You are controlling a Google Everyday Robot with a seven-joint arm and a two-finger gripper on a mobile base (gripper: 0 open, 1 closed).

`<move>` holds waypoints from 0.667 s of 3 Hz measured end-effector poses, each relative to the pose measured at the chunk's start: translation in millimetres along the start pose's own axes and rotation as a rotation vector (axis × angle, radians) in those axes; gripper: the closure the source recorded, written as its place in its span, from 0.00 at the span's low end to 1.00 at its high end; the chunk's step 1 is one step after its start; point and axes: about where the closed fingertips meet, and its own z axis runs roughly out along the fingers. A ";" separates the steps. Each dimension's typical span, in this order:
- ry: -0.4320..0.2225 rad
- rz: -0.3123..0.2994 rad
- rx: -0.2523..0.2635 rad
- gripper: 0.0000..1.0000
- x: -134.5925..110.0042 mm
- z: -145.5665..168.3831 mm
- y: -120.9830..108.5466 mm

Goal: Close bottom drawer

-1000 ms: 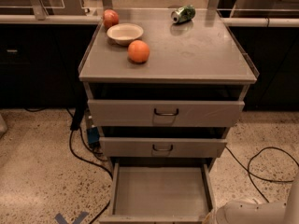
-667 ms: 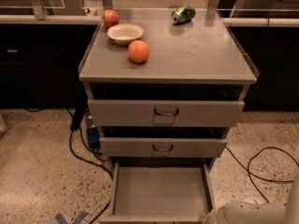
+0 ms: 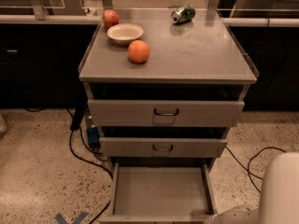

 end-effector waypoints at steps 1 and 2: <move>0.000 0.000 0.000 1.00 0.0 0.0 0.0; -0.011 -0.014 0.044 1.00 -0.3 3.1 -16.0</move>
Offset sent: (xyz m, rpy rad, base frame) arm 0.0465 0.0055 -0.0151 -0.0226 -0.1819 -0.0039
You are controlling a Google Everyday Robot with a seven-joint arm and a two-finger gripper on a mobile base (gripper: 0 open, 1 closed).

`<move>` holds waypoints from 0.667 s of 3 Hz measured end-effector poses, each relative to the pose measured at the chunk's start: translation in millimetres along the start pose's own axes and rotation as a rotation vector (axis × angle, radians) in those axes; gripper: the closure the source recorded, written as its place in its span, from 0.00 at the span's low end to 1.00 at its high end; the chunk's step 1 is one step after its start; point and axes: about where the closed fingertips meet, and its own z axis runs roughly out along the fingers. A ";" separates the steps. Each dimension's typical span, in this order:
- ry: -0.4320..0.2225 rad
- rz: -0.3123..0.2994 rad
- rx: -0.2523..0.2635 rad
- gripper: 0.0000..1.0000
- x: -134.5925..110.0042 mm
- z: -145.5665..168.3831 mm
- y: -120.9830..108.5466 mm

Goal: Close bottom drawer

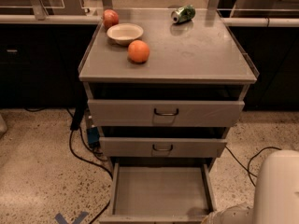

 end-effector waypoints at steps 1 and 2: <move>-0.016 -0.030 0.077 1.00 -3.2 3.6 -31.2; -0.028 -0.050 0.135 1.00 -9.3 6.0 -49.8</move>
Offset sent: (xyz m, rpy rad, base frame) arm 0.0568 0.0209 -0.0043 -0.0379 -0.2236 0.0050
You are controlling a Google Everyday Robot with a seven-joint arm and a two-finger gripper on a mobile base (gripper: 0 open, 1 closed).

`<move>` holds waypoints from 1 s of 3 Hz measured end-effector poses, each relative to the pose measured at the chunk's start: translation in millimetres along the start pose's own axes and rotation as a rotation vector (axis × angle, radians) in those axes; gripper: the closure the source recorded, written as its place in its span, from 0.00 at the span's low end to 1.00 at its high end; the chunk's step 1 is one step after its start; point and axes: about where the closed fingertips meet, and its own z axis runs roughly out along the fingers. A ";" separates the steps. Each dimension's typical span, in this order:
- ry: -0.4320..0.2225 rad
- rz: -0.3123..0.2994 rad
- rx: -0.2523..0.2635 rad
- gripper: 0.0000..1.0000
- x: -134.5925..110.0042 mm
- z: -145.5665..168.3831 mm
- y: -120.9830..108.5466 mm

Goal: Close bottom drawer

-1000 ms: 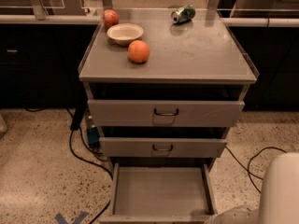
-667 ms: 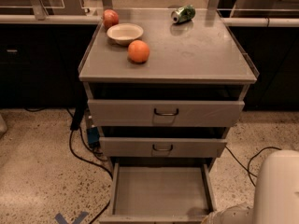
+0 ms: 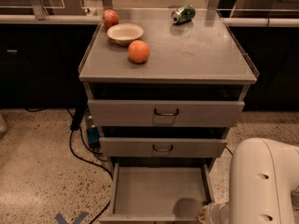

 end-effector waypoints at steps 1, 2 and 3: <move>0.004 -0.001 -0.008 1.00 -1.3 -4.4 3.5; 0.012 0.014 -0.026 1.00 2.2 -9.6 17.2; 0.021 0.022 -0.067 1.00 5.0 6.8 32.4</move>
Offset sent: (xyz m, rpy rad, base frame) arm -0.0460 0.0011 0.0085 -0.0067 0.0629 -0.0270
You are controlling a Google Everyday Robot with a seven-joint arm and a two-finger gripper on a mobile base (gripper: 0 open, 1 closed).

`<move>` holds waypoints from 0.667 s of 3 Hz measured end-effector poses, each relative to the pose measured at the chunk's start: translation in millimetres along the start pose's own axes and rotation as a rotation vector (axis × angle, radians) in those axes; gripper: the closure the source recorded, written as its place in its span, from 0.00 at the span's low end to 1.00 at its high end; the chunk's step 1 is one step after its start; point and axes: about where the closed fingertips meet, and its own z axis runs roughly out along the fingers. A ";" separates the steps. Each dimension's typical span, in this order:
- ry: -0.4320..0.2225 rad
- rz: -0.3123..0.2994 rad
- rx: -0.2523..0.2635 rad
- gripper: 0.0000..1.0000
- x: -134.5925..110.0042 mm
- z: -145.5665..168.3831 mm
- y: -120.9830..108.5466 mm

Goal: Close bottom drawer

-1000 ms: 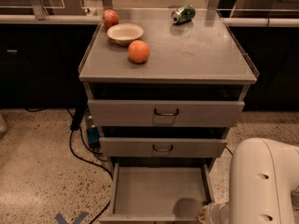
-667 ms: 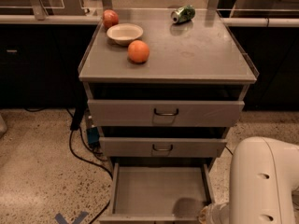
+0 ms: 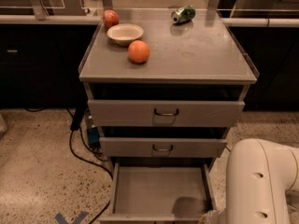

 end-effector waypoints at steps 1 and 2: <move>0.005 0.003 -0.016 1.00 3.0 16.8 2.6; 0.017 -0.010 -0.004 1.00 6.6 36.1 -7.4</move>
Offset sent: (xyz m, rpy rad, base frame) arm 0.0280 0.0033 -0.0592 -0.0430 -0.0152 0.0148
